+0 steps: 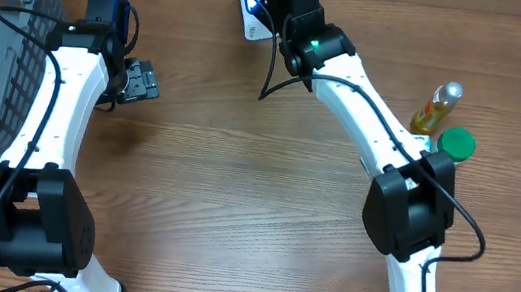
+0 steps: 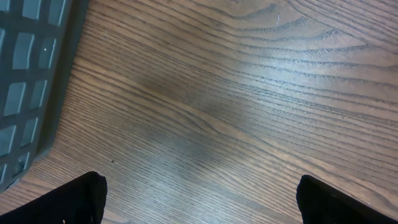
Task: Scan the item barcode
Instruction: 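Hold the Pantree bag up to the white scanner with the right gripper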
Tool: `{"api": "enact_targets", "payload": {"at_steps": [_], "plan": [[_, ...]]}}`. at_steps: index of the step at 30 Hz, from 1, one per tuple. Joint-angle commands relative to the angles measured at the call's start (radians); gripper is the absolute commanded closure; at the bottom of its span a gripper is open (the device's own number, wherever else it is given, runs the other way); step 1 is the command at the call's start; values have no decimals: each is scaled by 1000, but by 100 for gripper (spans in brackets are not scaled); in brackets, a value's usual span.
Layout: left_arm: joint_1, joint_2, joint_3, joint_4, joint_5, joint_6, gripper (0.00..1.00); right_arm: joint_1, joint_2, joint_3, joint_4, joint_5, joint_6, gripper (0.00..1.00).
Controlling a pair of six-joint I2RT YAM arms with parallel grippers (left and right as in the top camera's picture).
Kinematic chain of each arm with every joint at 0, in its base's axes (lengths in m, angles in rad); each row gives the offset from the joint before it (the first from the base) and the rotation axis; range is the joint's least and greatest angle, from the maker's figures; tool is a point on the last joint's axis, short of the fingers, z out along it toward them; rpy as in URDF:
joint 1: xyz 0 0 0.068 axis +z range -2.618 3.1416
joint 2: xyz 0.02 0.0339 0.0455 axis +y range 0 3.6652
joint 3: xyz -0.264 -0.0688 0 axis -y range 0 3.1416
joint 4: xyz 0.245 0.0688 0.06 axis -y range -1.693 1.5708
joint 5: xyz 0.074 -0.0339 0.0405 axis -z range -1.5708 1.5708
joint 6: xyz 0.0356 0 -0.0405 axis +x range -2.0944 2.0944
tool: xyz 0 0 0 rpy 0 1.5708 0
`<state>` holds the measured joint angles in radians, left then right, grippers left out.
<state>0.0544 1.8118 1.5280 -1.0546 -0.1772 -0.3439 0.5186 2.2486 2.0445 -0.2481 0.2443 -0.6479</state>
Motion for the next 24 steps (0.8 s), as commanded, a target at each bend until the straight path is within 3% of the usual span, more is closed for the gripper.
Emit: {"api": "enact_targets", "payload": {"at_steps": [1, 13, 24], "plan": [[3, -1, 18, 1, -13, 8, 0, 0, 49, 10, 68, 25, -12, 96], [3, -1, 18, 1, -13, 8, 0, 2, 146, 10, 105, 15, -11, 96], [3, -1, 18, 1, -13, 8, 0, 4, 150, 10, 58, -134, -8, 96]]}}
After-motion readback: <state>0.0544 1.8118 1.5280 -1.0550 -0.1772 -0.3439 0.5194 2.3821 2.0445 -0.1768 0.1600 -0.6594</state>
